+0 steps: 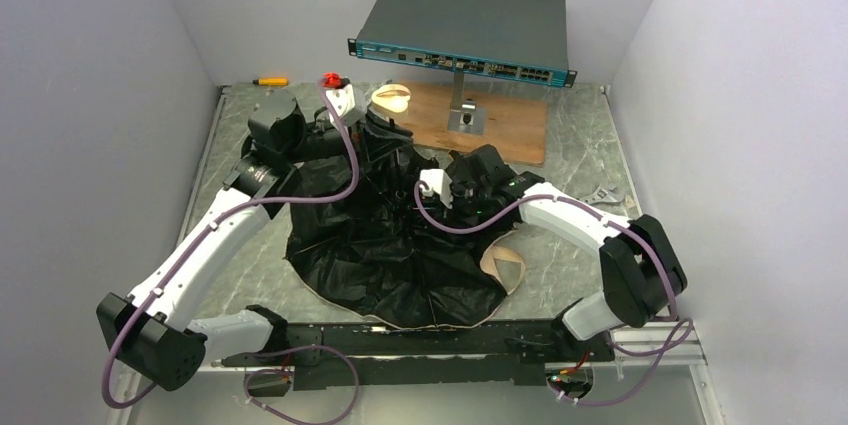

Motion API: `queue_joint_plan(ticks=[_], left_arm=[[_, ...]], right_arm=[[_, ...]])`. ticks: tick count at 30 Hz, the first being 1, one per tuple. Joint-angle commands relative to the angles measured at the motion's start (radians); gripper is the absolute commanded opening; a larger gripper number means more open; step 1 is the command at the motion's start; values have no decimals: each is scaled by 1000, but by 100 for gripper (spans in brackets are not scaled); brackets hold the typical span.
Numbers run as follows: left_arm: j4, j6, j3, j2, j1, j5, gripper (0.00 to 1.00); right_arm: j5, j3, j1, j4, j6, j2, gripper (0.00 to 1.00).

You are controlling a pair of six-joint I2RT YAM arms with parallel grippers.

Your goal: Open the umbrella

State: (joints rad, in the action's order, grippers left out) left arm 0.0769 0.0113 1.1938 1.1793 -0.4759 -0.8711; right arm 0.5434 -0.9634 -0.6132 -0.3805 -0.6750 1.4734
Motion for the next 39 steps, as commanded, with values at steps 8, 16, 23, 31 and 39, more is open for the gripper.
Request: queue_joint_plan(ticks=[8, 16, 23, 31, 39], left_arm=[[-53, -27, 145, -38, 40, -87, 0], [-90, 100, 88, 5, 62, -87, 0], [16, 47, 47, 13, 49, -104, 0], [-20, 41, 71, 2, 46, -113, 0], [-37, 19, 88, -14, 44, -96, 0]], right_arm=[[-123, 84, 132, -110, -222, 38, 75], [42, -58, 187, -179, -141, -42, 84], [192, -151, 187, 86, 341, -106, 69], [128, -172, 100, 373, 615, -2, 36], [135, -241, 4, 521, 672, 163, 29]])
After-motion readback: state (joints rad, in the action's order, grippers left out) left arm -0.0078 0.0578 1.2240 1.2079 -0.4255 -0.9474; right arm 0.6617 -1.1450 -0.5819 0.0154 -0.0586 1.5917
